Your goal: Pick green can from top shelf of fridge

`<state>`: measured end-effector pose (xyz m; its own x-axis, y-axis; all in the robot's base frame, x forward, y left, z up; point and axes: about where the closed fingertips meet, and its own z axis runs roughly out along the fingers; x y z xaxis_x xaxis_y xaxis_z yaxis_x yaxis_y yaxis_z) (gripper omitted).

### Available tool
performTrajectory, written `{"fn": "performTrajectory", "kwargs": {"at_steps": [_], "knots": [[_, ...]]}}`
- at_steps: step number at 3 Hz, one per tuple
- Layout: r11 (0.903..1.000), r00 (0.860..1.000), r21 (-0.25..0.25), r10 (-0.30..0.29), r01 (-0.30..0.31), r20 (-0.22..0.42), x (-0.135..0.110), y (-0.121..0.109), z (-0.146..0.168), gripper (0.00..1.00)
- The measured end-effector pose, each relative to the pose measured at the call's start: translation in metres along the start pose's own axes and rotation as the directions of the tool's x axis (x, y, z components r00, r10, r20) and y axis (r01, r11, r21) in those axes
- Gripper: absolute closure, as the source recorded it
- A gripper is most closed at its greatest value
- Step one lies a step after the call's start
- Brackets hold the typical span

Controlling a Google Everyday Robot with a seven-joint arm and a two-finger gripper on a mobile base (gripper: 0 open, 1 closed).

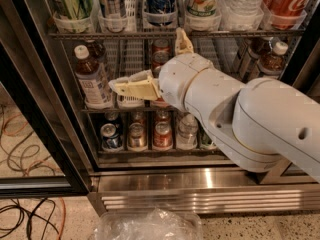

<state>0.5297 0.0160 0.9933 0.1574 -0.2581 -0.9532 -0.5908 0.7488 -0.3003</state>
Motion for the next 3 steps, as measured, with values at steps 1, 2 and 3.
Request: {"fn": "performTrajectory", "kwargs": {"at_steps": [1, 2, 3], "knots": [[0.9987, 0.997, -0.032, -0.038, 0.04, 0.066, -0.016, 0.011, 0.001, 0.0], [0.9907, 0.99, -0.1, -0.08, 0.092, 0.118, -0.021, 0.034, 0.003, 0.0], [0.99, 0.989, -0.105, -0.082, 0.095, 0.121, -0.021, 0.036, 0.003, 0.0]]}}
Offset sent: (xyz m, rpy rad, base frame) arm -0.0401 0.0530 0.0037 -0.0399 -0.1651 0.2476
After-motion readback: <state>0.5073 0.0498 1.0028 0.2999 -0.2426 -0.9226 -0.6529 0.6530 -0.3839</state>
